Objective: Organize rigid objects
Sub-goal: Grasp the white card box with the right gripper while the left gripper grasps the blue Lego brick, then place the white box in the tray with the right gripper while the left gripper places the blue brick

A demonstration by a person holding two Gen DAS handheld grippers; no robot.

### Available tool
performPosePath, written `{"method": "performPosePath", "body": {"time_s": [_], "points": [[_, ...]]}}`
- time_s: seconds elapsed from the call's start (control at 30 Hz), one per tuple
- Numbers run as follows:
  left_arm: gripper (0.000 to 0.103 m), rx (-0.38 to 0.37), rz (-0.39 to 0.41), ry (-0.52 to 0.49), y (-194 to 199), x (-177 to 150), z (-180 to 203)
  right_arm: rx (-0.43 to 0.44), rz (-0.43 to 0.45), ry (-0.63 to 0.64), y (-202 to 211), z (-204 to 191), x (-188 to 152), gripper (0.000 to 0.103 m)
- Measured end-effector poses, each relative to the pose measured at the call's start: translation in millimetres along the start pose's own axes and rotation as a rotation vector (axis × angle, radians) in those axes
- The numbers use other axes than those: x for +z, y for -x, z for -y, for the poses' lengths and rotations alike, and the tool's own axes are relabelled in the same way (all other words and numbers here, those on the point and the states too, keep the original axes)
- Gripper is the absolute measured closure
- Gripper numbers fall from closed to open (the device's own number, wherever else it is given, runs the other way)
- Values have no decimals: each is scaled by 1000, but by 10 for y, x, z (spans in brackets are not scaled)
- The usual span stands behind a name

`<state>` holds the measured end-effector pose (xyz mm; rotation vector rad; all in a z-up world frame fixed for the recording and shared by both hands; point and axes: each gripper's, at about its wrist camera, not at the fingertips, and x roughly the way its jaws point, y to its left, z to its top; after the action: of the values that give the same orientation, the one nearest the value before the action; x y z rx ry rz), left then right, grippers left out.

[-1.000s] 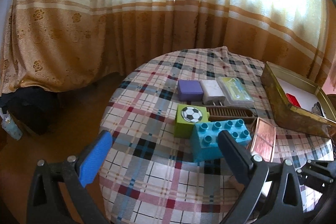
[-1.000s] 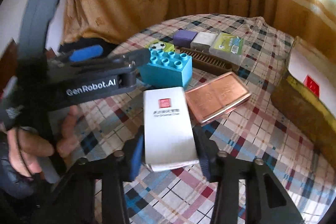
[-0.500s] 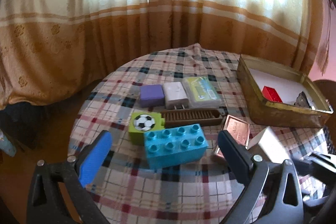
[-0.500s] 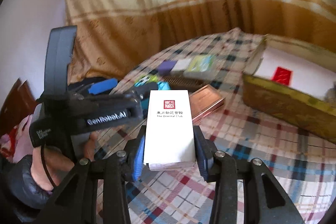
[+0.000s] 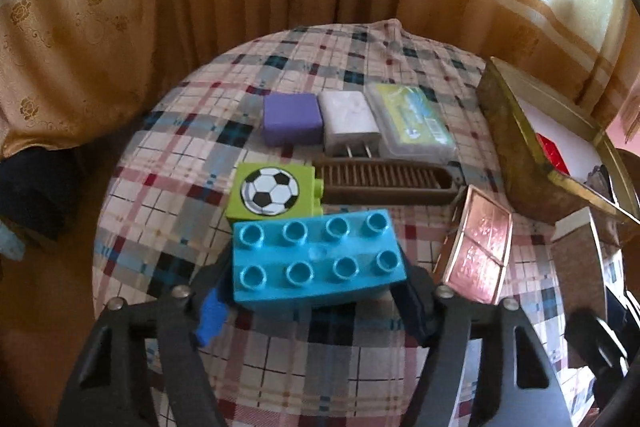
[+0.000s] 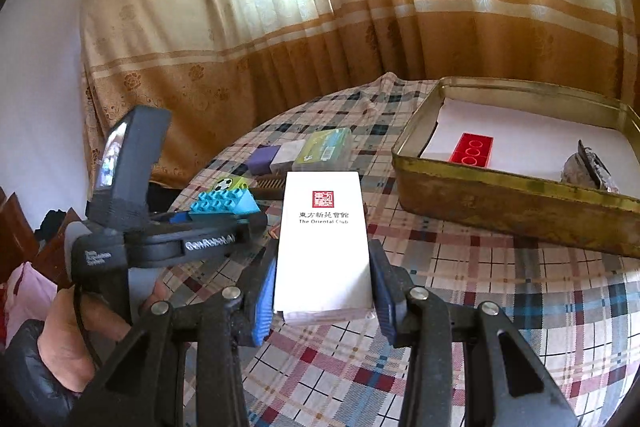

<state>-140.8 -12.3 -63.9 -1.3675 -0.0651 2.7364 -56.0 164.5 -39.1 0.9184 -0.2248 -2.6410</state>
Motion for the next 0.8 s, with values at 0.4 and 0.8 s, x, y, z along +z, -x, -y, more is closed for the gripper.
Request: {"method": "performPosePath", "body": {"time_s": [0.4, 0.8], "points": [[39, 32, 114, -17, 212, -66, 58, -28, 15, -24, -5, 48, -9, 59], [39, 120, 225, -22, 388, -92, 67, -34, 57, -16, 53, 29, -13, 59]]}}
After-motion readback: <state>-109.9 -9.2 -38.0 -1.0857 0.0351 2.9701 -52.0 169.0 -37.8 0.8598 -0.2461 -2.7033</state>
